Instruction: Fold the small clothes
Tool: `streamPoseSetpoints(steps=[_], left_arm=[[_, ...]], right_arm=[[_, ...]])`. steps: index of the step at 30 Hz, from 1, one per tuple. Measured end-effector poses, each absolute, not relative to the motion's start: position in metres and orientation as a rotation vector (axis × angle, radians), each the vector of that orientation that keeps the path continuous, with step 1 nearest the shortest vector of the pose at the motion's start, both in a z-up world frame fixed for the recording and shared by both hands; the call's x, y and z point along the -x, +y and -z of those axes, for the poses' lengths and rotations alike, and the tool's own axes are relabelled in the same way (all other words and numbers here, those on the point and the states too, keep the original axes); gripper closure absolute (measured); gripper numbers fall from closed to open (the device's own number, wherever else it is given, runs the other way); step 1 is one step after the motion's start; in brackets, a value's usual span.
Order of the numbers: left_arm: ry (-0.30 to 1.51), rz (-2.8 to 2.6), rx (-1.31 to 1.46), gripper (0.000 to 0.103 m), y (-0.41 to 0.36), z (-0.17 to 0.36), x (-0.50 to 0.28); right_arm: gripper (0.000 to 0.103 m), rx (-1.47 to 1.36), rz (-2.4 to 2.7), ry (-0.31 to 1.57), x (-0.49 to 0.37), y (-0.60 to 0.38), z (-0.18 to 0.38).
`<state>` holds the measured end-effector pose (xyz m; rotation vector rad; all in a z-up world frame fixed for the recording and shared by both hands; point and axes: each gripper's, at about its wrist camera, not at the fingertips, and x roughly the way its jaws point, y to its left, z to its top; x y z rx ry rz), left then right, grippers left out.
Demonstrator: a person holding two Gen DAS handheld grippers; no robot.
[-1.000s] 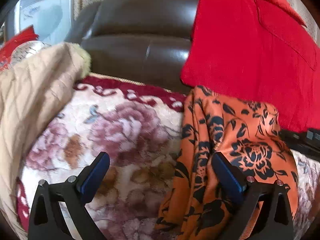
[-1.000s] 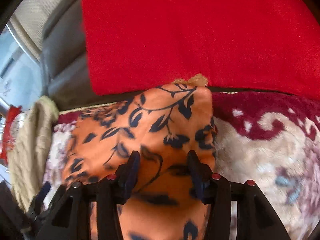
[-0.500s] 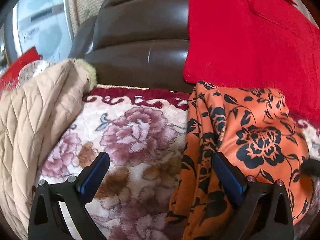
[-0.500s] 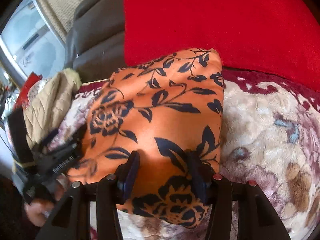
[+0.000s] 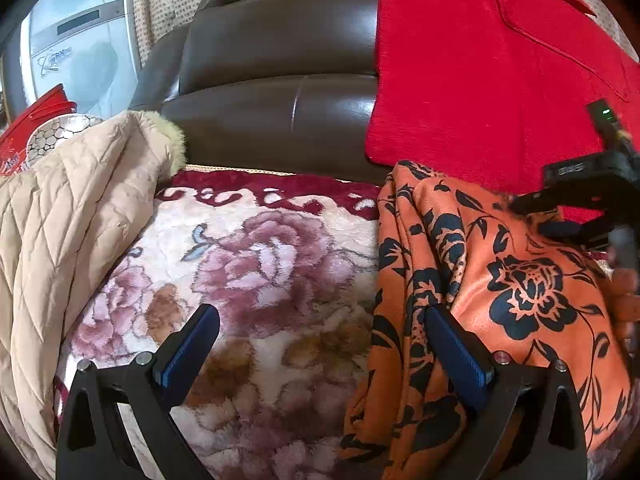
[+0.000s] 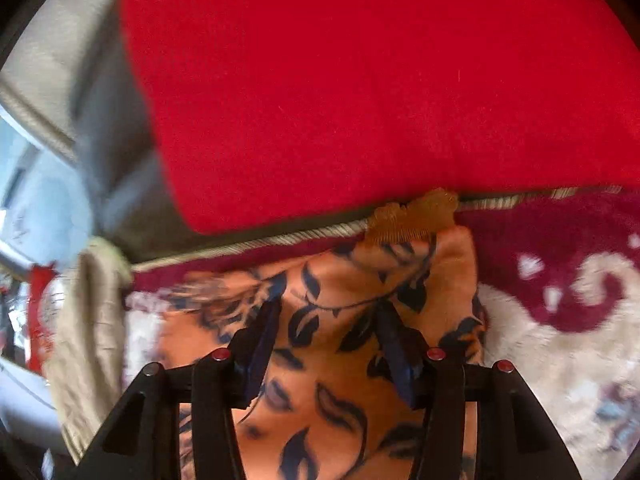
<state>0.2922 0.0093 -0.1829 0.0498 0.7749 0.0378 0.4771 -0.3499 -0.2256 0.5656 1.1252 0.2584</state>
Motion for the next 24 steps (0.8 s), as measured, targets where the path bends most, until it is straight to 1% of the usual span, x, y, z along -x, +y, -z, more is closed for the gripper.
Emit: streamPoseSetpoints(steps=[1,2,3,7,10,12,14,16,17,20,24], left_arm=[[0.775,-0.034,-0.047,0.0,0.01,0.183,-0.292],[0.775,-0.032,-0.044,0.0,0.011,0.182,-0.292],[0.773,-0.026,-0.041,0.0,0.012,0.181,-0.291],[0.75,-0.026,-0.036,0.0,0.016,0.177,-0.286],[0.733,-0.039,-0.018,0.0,0.023,0.175,-0.285],[0.759,-0.054,-0.023,0.0,0.026,0.18,-0.288],[0.8,-0.058,-0.025,0.0,0.027,0.188,-0.293],[0.825,-0.053,0.005,0.0,0.032,0.193,-0.296],[0.831,-0.051,0.019,0.0,0.035,0.193,-0.296],[0.813,-0.059,0.03,0.0,0.037,0.189,-0.294],[0.778,-0.071,0.03,0.001,0.039,0.181,-0.288]], right_arm=[[0.047,-0.556,-0.251,1.123,-0.48,-0.348,0.23],[0.044,-0.546,-0.249,1.11,-0.481,-0.346,0.228],[0.044,-0.535,-0.247,1.101,-0.481,-0.345,0.223],[0.044,-0.54,-0.338,0.995,-0.467,-0.339,0.186],[0.044,-0.507,-0.453,0.955,-0.451,-0.318,0.161],[0.044,-0.479,-0.51,0.985,-0.45,-0.298,0.162],[0.044,-0.449,-0.526,1.048,-0.454,-0.278,0.174],[0.043,-0.4,-0.495,1.157,-0.46,-0.263,0.201],[0.043,-0.402,-0.487,1.151,-0.461,-0.263,0.205],[0.043,-0.449,-0.488,1.116,-0.456,-0.272,0.195],[0.043,-0.476,-0.498,1.015,-0.429,-0.304,0.168]])
